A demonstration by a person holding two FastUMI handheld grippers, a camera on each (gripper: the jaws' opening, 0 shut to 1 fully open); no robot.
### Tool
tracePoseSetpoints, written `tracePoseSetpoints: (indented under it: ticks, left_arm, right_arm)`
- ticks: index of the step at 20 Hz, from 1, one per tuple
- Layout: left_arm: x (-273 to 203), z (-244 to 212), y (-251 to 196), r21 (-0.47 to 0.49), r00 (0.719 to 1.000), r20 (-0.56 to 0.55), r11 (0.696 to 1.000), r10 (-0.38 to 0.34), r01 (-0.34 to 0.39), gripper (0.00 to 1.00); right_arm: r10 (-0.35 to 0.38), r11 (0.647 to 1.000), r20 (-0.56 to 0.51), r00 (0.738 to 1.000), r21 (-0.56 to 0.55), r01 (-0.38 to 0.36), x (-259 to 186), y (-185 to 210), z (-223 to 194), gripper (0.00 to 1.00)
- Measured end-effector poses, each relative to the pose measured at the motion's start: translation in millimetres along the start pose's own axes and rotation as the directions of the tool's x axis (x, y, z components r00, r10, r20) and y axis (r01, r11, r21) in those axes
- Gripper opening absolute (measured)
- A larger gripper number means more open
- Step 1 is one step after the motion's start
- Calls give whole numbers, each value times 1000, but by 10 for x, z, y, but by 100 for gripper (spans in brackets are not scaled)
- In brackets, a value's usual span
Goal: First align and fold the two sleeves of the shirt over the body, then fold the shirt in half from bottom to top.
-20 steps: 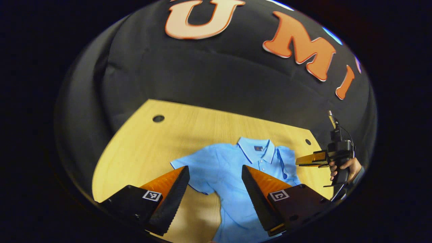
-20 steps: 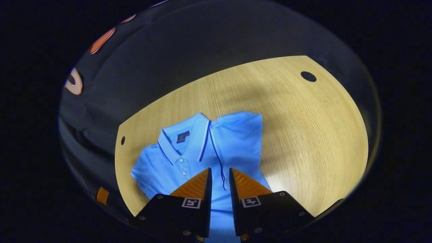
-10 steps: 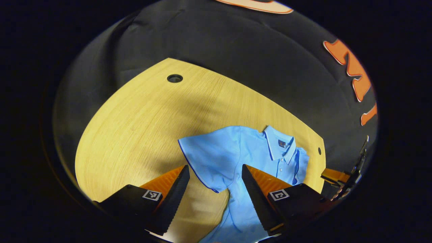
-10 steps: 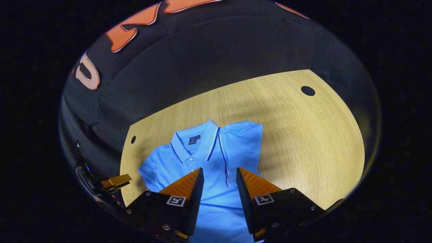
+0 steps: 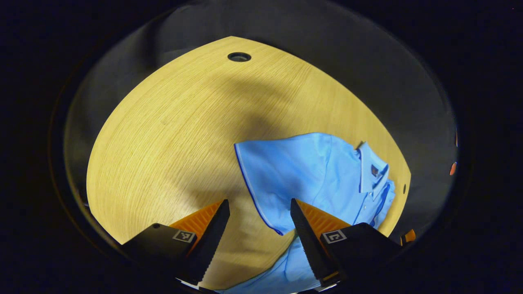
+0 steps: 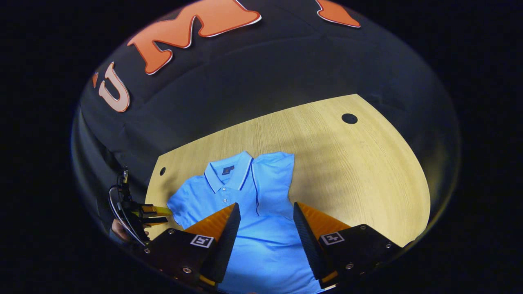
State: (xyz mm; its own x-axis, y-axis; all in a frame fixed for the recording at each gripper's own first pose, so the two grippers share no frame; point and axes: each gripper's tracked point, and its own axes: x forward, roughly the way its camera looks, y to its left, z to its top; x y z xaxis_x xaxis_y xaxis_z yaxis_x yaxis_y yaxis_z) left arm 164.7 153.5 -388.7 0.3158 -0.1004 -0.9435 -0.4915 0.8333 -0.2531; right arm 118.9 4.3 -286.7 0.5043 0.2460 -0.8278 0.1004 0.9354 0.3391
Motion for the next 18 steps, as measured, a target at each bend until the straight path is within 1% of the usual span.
tracePoseSetpoints:
  ticks: [1,2,3,5,6,7,9,11,12,13,14,15,16,18]
  left_arm:
    - [32,16,14,6,1000,-9,1000,25,-25,100]
    - [62,41,25,20,998,-16,998,53,-53,100]
    - [96,54,44,40,996,-26,995,91,-90,96]
    - [168,106,52,72,989,-33,987,146,-144,96]
    - [205,143,37,84,986,-35,983,166,-163,92]
    - [228,179,45,90,981,-37,978,193,-189,100]
    - [280,331,-64,109,981,-23,976,191,-188,72]
    - [361,487,-217,122,984,-29,978,173,-169,44]
    - [385,579,-268,121,983,-32,977,180,-175,30]
    - [411,675,-337,129,983,-39,977,177,-171,18]
    - [449,796,-443,137,989,-30,981,143,-138,15]
    - [476,930,-516,142,991,-26,981,134,-130,15]
    - [489,1086,-630,151,994,-13,983,110,-107,9]
    - [474,1453,-882,185,997,26,980,75,-79,8]
  right_arm:
    - [-5,1000,6,1000,-6,5,-40,-42,-7,80]
    - [-11,1000,10,1000,-8,11,-95,-98,-12,80]
    - [-11,1000,9,1000,4,10,-128,-135,-25,80]
    - [3,999,11,1000,39,-3,-179,-148,-61,80]
    - [2,999,11,1000,49,-3,-192,-200,-87,80]
    - [-1,998,15,1000,56,0,-215,-235,-100,80]
    - [-4,998,29,1000,60,2,-274,-283,-116,80]
    - [-5,998,39,999,67,2,-333,-318,-124,80]
    - [-2,998,41,999,70,-1,-357,-321,-145,80]
    - [0,997,40,999,73,-3,-374,-331,-151,80]
    - [0,997,42,999,75,-3,-407,-344,-162,80]
    - [-5,997,46,999,74,1,-439,-371,-172,80]
    - [-5,997,49,999,72,2,-467,-392,-185,80]
    - [-13,996,49,999,83,9,-535,-439,-218,80]
